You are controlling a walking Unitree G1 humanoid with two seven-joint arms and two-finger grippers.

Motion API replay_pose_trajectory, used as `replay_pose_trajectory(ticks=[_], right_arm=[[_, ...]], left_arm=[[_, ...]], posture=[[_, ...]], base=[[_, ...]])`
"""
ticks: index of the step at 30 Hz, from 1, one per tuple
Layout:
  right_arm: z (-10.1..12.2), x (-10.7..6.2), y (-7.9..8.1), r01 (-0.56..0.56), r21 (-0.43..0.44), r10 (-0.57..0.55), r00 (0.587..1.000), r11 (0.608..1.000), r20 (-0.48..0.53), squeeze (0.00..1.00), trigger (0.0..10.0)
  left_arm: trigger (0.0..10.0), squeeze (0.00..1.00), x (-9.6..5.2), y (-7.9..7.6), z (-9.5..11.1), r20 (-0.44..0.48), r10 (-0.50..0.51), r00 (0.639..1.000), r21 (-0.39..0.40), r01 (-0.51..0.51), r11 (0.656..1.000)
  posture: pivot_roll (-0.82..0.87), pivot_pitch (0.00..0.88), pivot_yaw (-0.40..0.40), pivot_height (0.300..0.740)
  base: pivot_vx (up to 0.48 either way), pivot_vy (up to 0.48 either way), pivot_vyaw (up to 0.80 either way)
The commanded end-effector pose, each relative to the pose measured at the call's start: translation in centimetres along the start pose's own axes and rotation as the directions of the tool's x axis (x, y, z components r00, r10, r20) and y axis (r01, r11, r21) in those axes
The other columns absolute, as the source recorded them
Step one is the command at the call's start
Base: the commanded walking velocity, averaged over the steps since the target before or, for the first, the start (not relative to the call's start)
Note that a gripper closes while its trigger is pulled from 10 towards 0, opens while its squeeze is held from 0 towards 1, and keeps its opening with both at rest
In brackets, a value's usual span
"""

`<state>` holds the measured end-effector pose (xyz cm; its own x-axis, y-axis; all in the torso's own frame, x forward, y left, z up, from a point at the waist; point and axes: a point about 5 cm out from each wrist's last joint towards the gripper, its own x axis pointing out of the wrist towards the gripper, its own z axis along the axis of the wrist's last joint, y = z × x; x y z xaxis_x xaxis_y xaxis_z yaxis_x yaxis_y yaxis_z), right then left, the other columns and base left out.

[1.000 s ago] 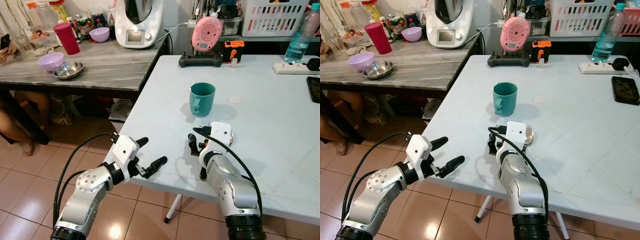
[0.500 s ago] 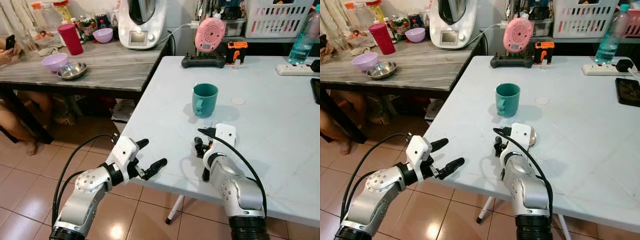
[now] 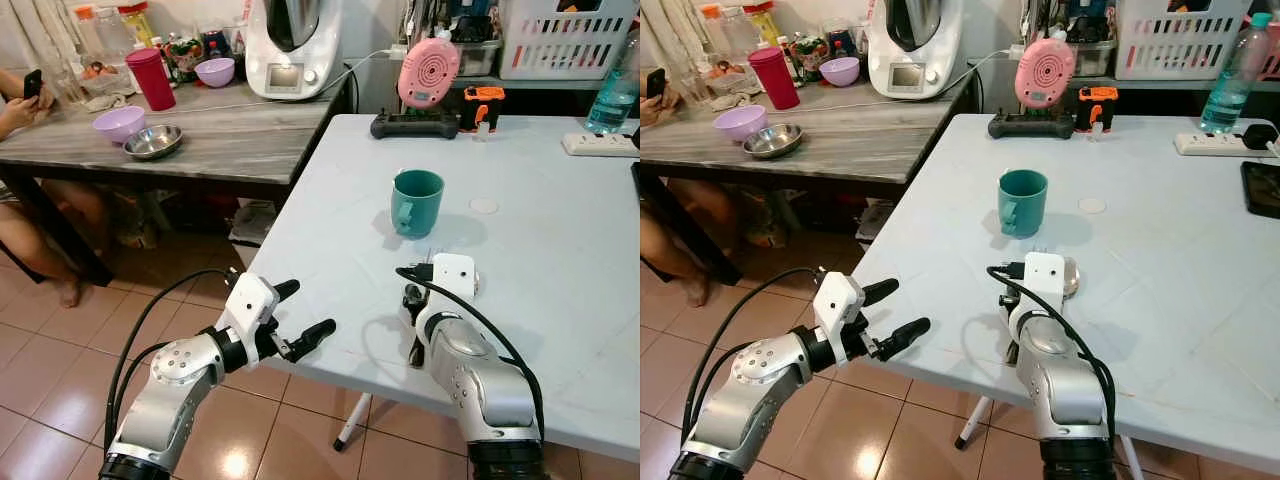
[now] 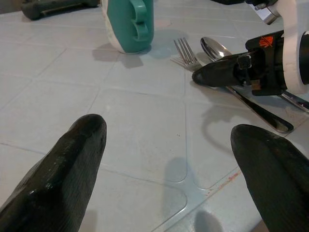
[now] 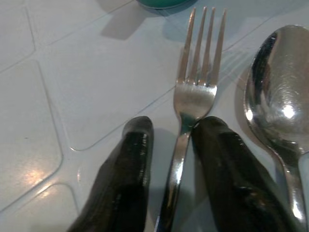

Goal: Setting the table

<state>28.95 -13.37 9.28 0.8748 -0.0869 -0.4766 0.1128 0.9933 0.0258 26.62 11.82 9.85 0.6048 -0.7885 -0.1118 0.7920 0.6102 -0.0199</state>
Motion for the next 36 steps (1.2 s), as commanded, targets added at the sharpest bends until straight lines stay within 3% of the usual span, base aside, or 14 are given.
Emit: replay_pose_trajectory(ticks=[1,16,26,30,34,36], right_arm=[[-4.1,0.1,-0.8,0.038,-0.013,-0.040,0.978,0.999,-0.203,0.00,0.0],[-5.3,-0.3,-1.9,0.075,0.001,-0.073,0.972,0.997,-0.223,0.00,0.0],[-4.6,0.0,-2.1,0.081,0.031,-0.074,0.981,0.996,-0.182,0.00,0.0],[-3.2,0.1,-1.2,0.037,0.086,-0.028,0.993,0.996,-0.111,0.00,0.0],[-1.2,-0.2,-0.7,0.005,0.088,-0.007,1.000,0.996,0.017,0.00,0.0],[-0.8,-0.3,-0.7,0.005,0.086,-0.008,0.999,0.996,0.038,0.00,0.0]], left_arm=[[10.0,0.00,0.0,0.1,0.4,-0.003,-0.004,1.000,0.018,0.004,1.000],[10.0,0.00,0.2,0.0,0.5,0.001,-0.013,1.000,0.014,0.013,1.000],[10.0,0.00,0.1,0.1,0.4,-0.007,-0.028,1.000,0.015,0.028,0.999],[10.0,0.00,0.2,0.9,0.4,-0.004,0.044,0.999,0.027,-0.043,0.999],[10.0,0.00,0.3,2.0,0.4,0.001,0.171,0.985,0.053,-0.171,0.984],[10.0,0.00,0.3,2.1,0.4,0.004,0.185,0.983,0.054,-0.185,0.981]], posture=[[-0.28,0.000,0.123,0.740],[-0.28,0.000,0.126,0.740],[-0.29,0.000,0.124,0.740],[-0.29,0.000,0.120,0.740],[-0.29,0.000,0.116,0.740],[-0.29,0.000,0.116,0.740]], base=[[0.000,0.000,0.00],[0.000,0.000,0.00],[0.000,0.000,0.00],[0.000,0.000,0.00],[0.000,0.000,0.00],[0.000,0.000,0.00]])
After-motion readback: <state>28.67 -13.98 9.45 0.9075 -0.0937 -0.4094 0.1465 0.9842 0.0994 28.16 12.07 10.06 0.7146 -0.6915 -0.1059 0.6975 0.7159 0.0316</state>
